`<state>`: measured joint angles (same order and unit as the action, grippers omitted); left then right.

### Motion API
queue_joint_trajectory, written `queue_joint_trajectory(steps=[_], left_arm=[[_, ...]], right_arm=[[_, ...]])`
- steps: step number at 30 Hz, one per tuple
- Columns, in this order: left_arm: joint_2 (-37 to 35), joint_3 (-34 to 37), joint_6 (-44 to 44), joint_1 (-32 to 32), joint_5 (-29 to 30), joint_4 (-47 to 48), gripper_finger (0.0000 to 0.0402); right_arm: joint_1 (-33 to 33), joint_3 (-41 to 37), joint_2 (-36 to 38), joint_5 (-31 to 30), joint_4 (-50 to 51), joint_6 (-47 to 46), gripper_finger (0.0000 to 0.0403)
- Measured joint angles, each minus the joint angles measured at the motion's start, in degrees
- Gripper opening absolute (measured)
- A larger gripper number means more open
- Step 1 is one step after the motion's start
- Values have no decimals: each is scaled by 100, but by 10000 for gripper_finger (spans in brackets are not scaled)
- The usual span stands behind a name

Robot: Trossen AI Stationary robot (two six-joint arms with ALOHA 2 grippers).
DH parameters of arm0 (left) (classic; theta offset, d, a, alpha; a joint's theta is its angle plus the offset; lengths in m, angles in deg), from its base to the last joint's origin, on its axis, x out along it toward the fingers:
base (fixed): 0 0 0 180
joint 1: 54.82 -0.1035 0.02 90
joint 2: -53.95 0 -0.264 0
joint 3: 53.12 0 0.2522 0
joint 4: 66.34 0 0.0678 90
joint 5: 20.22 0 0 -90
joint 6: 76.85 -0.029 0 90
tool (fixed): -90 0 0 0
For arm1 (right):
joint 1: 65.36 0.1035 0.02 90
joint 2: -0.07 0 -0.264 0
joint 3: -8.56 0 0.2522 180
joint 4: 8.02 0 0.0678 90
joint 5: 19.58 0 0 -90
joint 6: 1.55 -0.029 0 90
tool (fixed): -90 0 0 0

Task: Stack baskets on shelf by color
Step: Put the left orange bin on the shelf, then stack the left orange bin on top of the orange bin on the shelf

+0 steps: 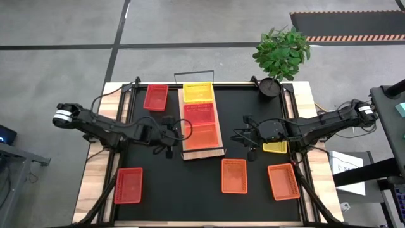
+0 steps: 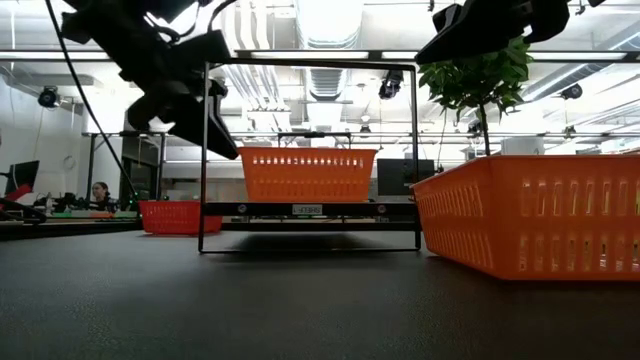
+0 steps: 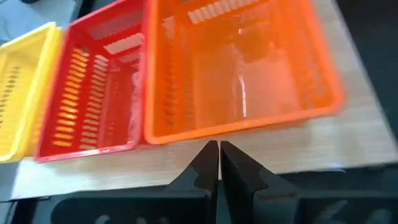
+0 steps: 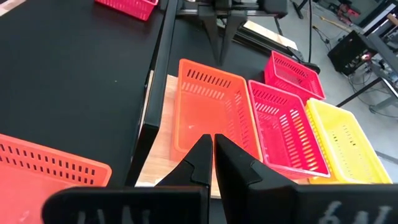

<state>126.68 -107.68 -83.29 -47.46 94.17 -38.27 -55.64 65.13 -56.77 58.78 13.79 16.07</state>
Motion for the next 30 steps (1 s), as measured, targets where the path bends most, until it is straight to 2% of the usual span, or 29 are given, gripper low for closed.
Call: queue_joint_trajectory(steps=[6, 10, 15, 17, 23, 30], left_arm=[[-37, -2, -3, -104, 179, 116, 1], [-173, -24, 37, -90, 320, 289, 1], [-476, 7, 306, 48, 316, -270, 1], [-537, 24, 249, 165, 316, -439, 1], [-533, 41, -147, 514, 305, -945, 1], [-520, 121, -117, 653, 312, -1008, 1]], right_arm=[[-1, 0, 0, 0, 11, -28, 9], [-2, 0, 0, -2, -17, 263, 9], [-3, 0, -2, 21, -179, 794, 9], [-73, 0, -39, 264, -265, 1013, 9], [-608, 2, -244, 1538, -811, 1239, 9], [-1252, 2, -543, 1602, -1176, 990, 9]])
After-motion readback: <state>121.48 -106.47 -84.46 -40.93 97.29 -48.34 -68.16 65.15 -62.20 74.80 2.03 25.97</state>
